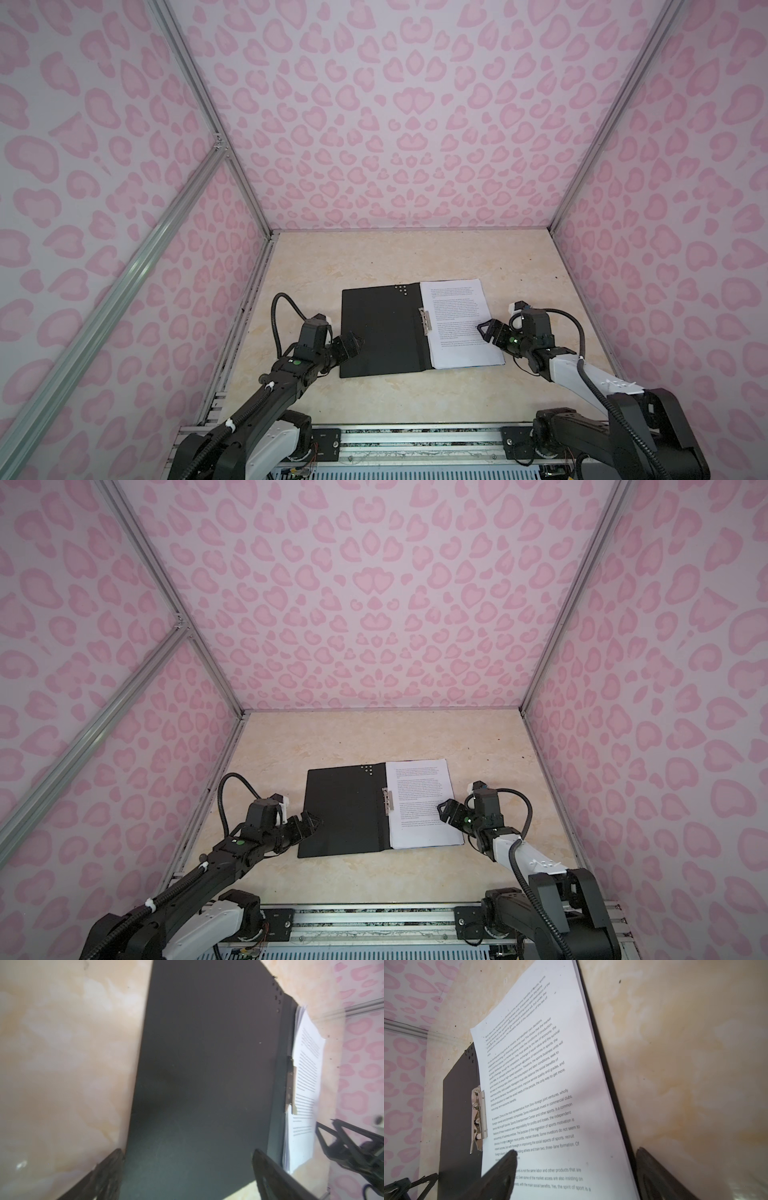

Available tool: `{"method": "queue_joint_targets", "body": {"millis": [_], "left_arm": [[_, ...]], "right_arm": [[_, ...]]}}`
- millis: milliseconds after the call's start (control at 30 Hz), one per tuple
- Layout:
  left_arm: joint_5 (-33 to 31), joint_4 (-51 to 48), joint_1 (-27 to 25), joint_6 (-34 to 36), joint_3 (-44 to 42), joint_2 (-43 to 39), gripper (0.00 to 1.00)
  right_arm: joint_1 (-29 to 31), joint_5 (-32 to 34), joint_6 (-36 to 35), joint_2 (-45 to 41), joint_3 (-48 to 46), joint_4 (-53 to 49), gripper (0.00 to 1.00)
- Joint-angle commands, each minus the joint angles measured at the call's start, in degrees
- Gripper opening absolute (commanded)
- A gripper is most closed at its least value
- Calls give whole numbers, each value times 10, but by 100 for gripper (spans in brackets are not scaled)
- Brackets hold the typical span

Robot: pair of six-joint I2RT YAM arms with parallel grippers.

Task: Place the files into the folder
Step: 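Withdraw both grippers away from the folder toward the robot, then swing the black folder cover closed over the sheets with the left gripper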

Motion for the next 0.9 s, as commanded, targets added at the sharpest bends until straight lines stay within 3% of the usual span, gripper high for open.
{"method": "queue_joint_targets", "body": {"millis": [0,233,433,600,867], "left_arm": [[158,26,-2,-30,23,-38,97],[196,20,-12,-48,52,-90,97],[175,-13,-59,-35,120,-103,97],[133,13,-149,-37,159,-57,97],[8,50,-334,8,276,114,98]], "right_arm": [[8,-76,19,9,-8,-33,88],[9,-79,20,15,-8,-26,88],[14,-58,10,15,-1,-42,89],[19,-56,10,24,3,-37,90],[42,-47,20,19,33,-54,92]]}}
